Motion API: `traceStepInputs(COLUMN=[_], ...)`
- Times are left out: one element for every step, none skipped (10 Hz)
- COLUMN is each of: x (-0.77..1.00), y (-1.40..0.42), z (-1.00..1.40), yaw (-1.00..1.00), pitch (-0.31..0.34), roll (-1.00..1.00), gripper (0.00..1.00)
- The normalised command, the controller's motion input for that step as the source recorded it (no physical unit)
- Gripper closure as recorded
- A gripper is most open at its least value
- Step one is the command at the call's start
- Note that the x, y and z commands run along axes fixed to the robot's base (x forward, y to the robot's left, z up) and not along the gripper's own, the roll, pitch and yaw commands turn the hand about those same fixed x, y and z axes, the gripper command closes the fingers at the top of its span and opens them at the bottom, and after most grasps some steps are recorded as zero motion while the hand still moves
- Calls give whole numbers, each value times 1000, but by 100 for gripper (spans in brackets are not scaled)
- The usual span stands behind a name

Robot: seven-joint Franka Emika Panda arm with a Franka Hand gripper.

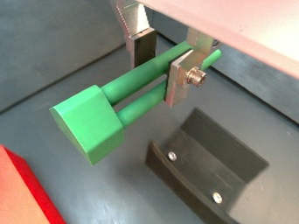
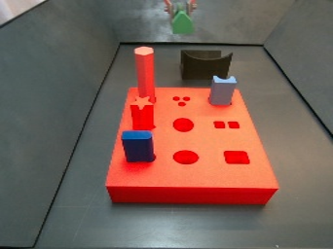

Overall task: Pick up the 3 prong object. Move up. Rotate the 3 prong object. Place the 3 prong object on the fixture. Regrasp the 3 prong object. Move to above the board. Insert the 3 prong object.
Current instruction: Place the 3 prong object on the fixture.

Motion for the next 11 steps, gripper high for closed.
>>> traceStepInputs(x=[1000,958,803,729,635,483,345,212,120,62,61], y=[-108,-84,-44,-31,280,272,200,123,86,66,53], z=[-91,-78,-49,-37,632,588,405,196,68,55,33], yaw=[25,27,26,25,-17,-28,-45,-50,-60,-74,-86], pitch=[27,40,58,68,96,112,120,122,120,123,128], roll=[-46,-40,-32,-29,-1000,-1000,-1000,-1000,-1000,-1000,-1000], gripper=[100,100,100,100,100,100,100,100,100,100,100])
